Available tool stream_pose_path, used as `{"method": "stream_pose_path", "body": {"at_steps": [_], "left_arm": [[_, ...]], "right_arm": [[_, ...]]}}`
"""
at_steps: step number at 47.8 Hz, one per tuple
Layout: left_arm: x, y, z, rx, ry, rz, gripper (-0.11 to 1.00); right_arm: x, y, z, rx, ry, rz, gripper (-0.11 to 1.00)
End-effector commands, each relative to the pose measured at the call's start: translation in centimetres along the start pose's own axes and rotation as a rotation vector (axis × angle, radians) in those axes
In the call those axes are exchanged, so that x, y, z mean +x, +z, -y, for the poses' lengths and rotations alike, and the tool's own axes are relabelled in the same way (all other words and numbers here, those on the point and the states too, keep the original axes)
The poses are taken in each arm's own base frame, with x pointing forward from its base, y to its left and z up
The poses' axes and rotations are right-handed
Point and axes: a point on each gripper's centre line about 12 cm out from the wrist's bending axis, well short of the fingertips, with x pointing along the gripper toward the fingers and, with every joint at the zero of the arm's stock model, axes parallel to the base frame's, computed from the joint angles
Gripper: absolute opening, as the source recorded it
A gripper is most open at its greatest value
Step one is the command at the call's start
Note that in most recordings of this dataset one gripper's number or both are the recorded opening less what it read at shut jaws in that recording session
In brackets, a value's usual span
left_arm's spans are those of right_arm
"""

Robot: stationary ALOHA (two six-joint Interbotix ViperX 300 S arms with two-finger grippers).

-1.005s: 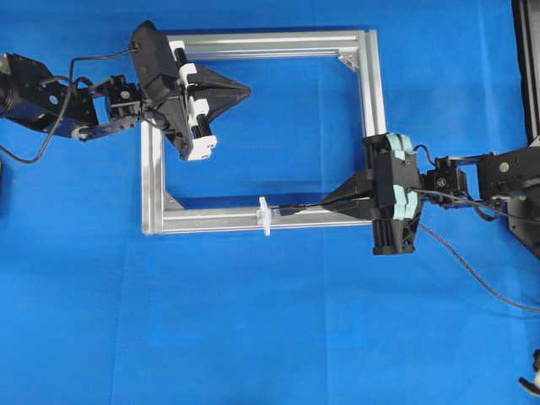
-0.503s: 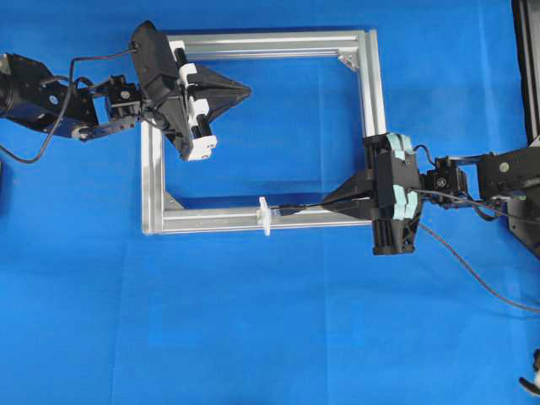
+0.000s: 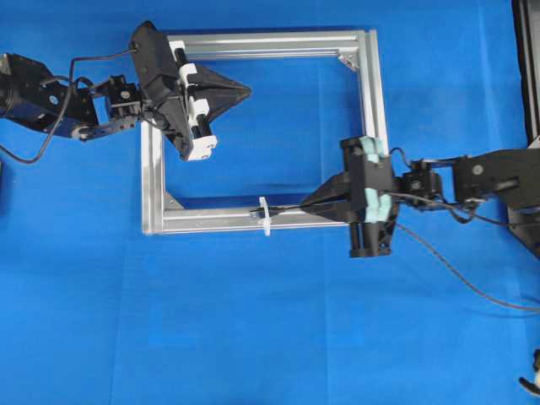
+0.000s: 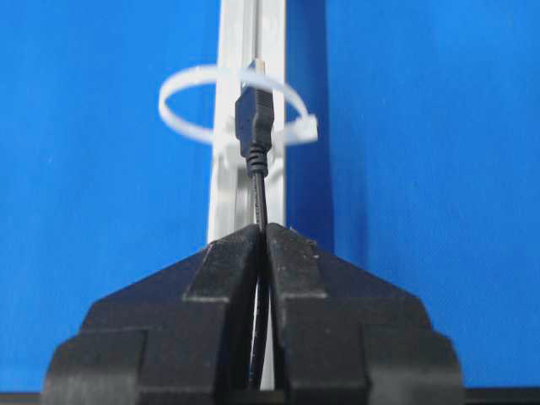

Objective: Insert the wire through the string loop located in the center.
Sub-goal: 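Push the plug leftward through the loop with the right gripper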

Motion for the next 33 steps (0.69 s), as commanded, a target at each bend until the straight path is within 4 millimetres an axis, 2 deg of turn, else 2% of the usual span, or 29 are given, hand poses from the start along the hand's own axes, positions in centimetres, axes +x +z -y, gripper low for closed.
{"method": "stream_pose_path", "body": {"at_steps": [1,14,33], "left_arm": [[-0.2,1.5,0.2,0.001,-0.008,0.047,0.0],[-0.2,1.6,0.2,0.0,-0.007,0.049,0.0],[-0.2,1.5,0.5,-0.003,-0.014,0.048,0.0]], "right_arm": [[0.8,1.7,-0.3,0.002,0.007,0.049,-0.02],[2.7,2.6,-0.6,0.0,0.012,0.062,-0.02],[2.7,2.4,-0.7,-0.001,0.013,0.057,-0.02]]}}
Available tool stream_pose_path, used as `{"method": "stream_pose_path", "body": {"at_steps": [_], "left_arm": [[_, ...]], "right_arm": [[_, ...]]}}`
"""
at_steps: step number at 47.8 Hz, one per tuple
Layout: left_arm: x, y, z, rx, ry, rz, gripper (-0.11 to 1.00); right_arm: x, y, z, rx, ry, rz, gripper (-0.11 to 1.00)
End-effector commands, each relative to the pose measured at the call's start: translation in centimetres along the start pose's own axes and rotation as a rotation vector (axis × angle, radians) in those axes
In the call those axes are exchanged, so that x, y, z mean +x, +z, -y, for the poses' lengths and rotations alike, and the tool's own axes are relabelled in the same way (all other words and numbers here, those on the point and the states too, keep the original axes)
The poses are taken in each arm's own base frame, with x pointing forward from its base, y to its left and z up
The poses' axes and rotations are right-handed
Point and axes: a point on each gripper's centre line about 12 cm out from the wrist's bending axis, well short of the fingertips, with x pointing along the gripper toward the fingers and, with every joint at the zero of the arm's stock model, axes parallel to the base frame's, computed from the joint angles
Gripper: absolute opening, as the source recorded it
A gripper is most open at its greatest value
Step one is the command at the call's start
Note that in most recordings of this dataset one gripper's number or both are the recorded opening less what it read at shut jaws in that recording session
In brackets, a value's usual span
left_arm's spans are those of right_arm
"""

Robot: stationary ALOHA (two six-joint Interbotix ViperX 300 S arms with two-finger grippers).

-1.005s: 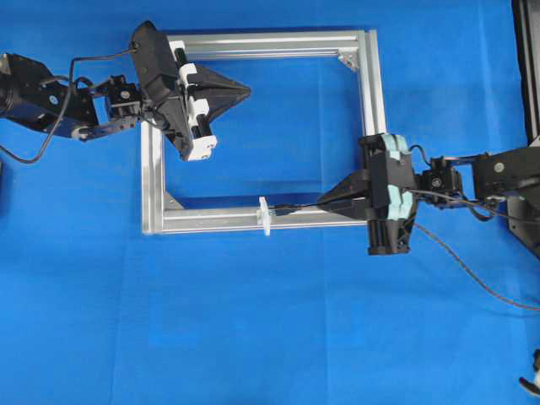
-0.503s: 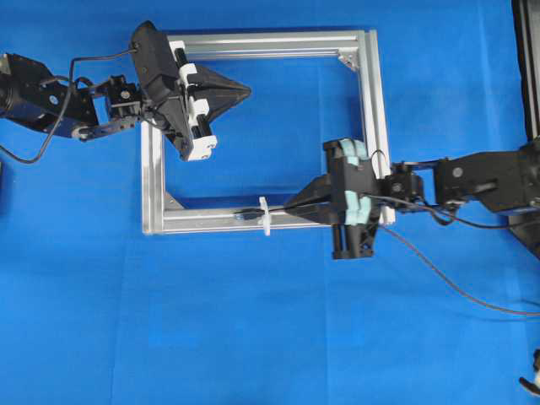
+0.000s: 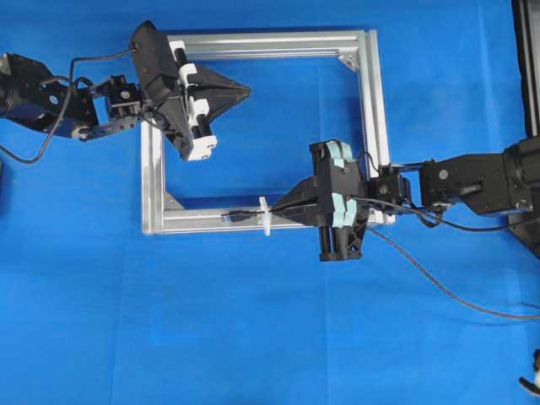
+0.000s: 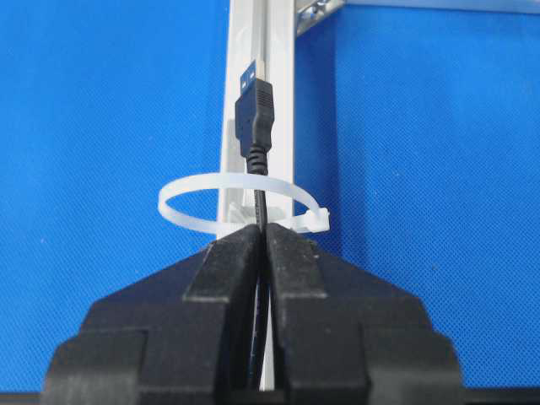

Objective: Insert the wire through the string loop located in the center.
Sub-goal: 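Push the plug leftward through the loop with the right gripper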

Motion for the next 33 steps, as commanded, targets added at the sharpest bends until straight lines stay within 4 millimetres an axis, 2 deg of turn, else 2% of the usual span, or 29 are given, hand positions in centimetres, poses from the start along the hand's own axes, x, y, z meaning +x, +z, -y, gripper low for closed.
{"method": "stream_pose_path", "body": {"at_steps": [1,12,25,33], "left_arm": [[-0.2,1.5,0.5,0.001,-0.013,0.048,0.0],[-0.7,1.2,2.9,0.013,-0.076,0.038,0.0],[-2.8,0.6,8.8,0.049,-0.239,0.027,0.0],[-4.0,0.2,11.8,0.067,-0.324,0.022,0.0]], "right_arm": [[0.0,1.2,-0.2,-0.002,0.006,0.041,-0.02],[-0.1,1.1,-0.3,-0.002,0.007,0.039,-0.02],[-0.1,1.1,-0.3,-0.004,0.008,0.038,-0.02],[-0.1,1.1,-0.3,-0.007,0.008,0.039,-0.02]]}}
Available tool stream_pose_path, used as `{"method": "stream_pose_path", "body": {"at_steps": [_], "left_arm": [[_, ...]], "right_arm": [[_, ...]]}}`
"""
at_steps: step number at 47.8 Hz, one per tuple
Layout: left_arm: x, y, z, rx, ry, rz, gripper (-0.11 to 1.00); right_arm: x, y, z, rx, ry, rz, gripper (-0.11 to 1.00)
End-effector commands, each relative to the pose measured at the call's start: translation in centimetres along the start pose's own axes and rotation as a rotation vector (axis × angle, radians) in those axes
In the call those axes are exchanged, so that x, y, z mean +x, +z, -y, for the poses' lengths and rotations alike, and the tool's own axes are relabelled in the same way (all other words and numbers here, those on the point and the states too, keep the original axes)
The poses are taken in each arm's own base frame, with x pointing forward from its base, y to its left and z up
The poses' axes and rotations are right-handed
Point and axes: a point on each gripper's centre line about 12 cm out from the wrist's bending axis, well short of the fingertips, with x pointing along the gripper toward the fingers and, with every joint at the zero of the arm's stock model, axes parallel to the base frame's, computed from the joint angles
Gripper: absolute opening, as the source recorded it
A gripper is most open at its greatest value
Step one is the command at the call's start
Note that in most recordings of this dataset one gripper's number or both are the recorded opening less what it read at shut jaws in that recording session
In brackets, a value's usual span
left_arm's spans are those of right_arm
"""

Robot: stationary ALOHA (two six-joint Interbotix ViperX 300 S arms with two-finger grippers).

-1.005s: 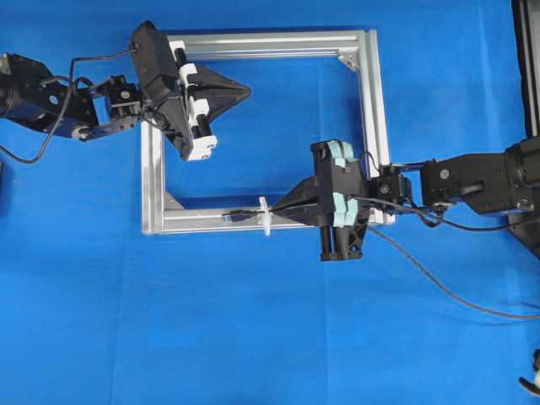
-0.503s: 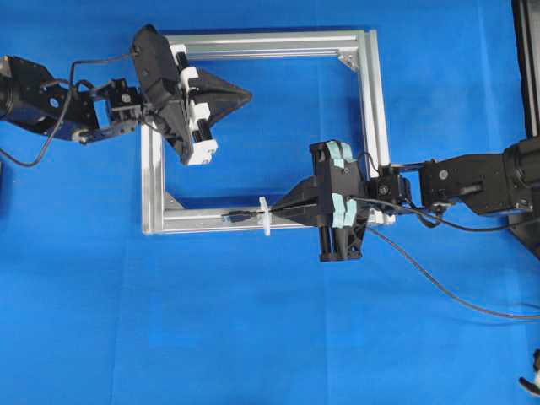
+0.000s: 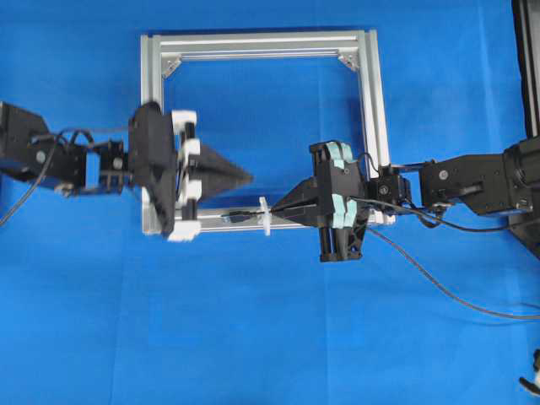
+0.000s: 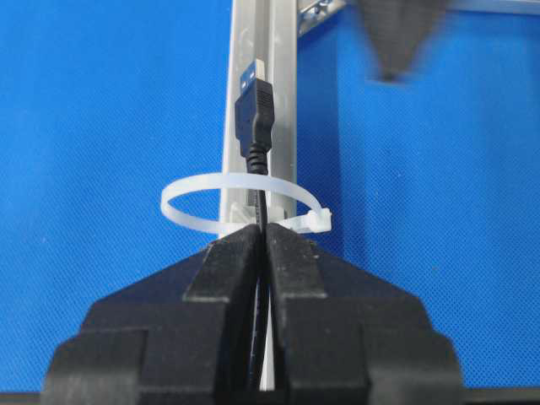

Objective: Insert the wire through the string loop located in the center.
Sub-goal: 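Push the plug leftward through the loop with the right gripper, then move the open left gripper to the plug emerging from the loop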

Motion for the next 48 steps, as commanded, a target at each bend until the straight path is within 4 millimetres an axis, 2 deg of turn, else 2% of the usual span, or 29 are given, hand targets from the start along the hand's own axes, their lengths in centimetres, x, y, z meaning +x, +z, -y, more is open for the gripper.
{"method": "stream_pose_path", "body": {"at_steps": [1,6,11,48], "left_arm": [[-0.3,1.2,1.8,0.009,-0.049,0.038,0.0],[-0.3,1.3,3.1,0.016,-0.084,0.042,0.0],[-0.4,1.3,3.6,0.018,-0.096,0.043,0.0],[0.6,1.3,2.1,0.014,-0.054,-0.011,0.0]], "right_arm": [[0.0,1.0,-0.2,-0.002,0.006,0.035,-0.02],[0.0,1.1,-0.3,-0.007,0.009,0.036,-0.02],[0.0,1.1,-0.2,-0.006,0.007,0.036,-0.02],[0.0,1.1,-0.3,-0.007,0.009,0.041,-0.02]]}}
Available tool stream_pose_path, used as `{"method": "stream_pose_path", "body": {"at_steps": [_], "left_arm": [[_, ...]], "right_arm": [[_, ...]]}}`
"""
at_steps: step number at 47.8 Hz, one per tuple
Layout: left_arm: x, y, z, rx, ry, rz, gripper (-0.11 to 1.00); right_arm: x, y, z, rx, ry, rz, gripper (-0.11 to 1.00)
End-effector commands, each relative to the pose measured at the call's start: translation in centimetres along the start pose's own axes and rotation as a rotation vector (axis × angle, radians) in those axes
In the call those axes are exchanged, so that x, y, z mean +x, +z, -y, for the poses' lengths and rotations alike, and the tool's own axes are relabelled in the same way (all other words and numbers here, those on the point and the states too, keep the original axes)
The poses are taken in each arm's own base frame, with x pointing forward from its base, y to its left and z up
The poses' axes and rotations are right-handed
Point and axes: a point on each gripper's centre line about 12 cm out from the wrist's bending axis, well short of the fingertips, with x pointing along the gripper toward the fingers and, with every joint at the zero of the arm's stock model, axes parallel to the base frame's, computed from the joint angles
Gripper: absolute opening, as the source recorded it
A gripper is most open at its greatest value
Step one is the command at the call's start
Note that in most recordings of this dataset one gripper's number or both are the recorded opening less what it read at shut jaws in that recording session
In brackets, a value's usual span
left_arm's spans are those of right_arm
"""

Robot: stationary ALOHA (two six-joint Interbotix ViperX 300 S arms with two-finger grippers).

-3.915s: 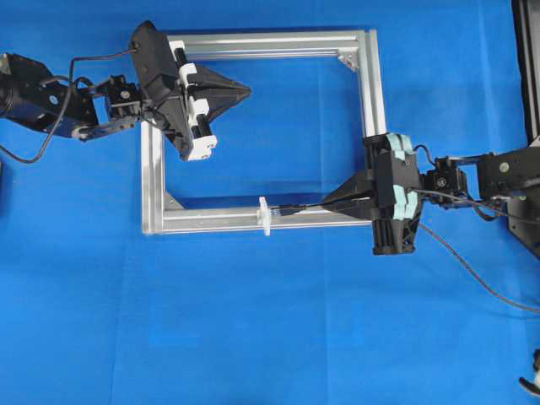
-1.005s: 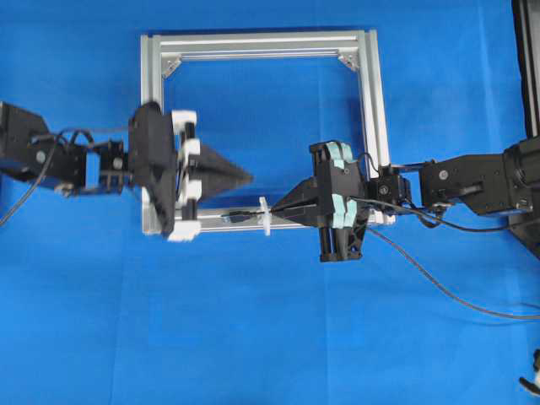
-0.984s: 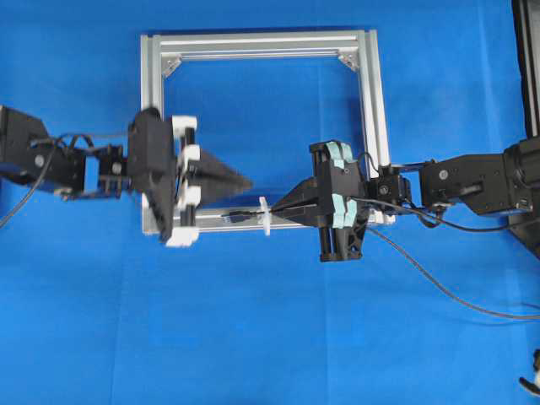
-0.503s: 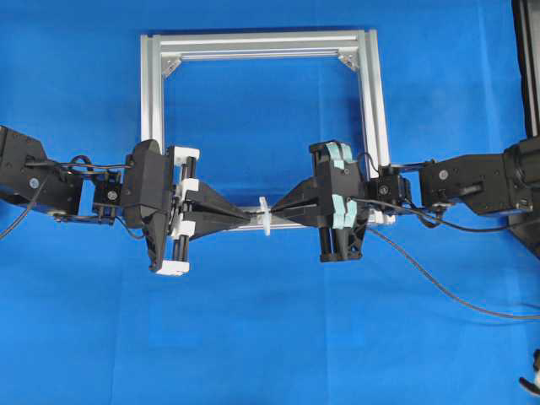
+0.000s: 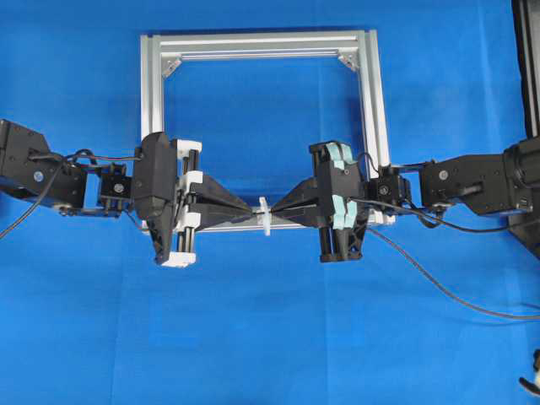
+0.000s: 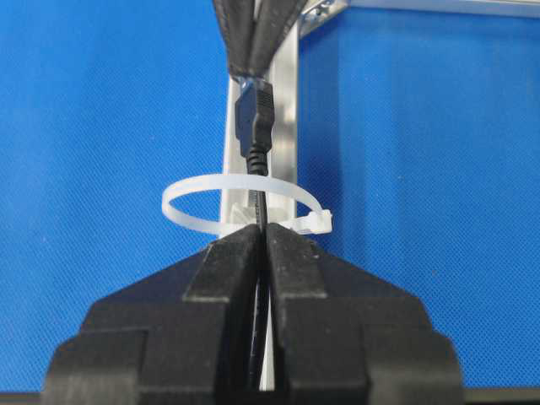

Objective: Insert the wire through the string loop located in the center.
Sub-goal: 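Move the open left gripper to the plug emerging from the loop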

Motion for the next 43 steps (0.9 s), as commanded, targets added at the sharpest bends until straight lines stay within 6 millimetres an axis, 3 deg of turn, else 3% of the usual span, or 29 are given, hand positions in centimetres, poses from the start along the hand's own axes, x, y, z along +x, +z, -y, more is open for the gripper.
{"method": "stream_pose_path", "body": {"at_steps": [1,6,11,18,22,43], "left_arm": [[0.2,1.47,-0.13,0.001,0.002,0.04,0.0],[0.3,1.58,-0.12,0.0,0.002,0.043,0.04],[0.31,1.52,-0.06,-0.002,0.0,0.042,0.29],[0.26,1.51,0.1,-0.002,-0.003,0.041,0.74],[0.28,1.47,0.11,0.0,-0.004,0.041,0.9],[0.64,0.9,0.46,0.001,-0.012,0.001,0.92]], "right_arm": [[-0.06,1.18,-0.14,-0.001,0.005,0.043,-0.02],[-0.06,1.18,-0.14,-0.001,0.005,0.043,-0.02],[-0.06,1.18,-0.14,-0.001,0.005,0.043,-0.02],[-0.07,1.1,-0.13,-0.002,0.005,0.04,-0.02],[-0.06,1.18,-0.14,-0.001,0.005,0.043,-0.02],[-0.06,1.17,-0.2,-0.002,0.007,0.042,-0.02]]}}
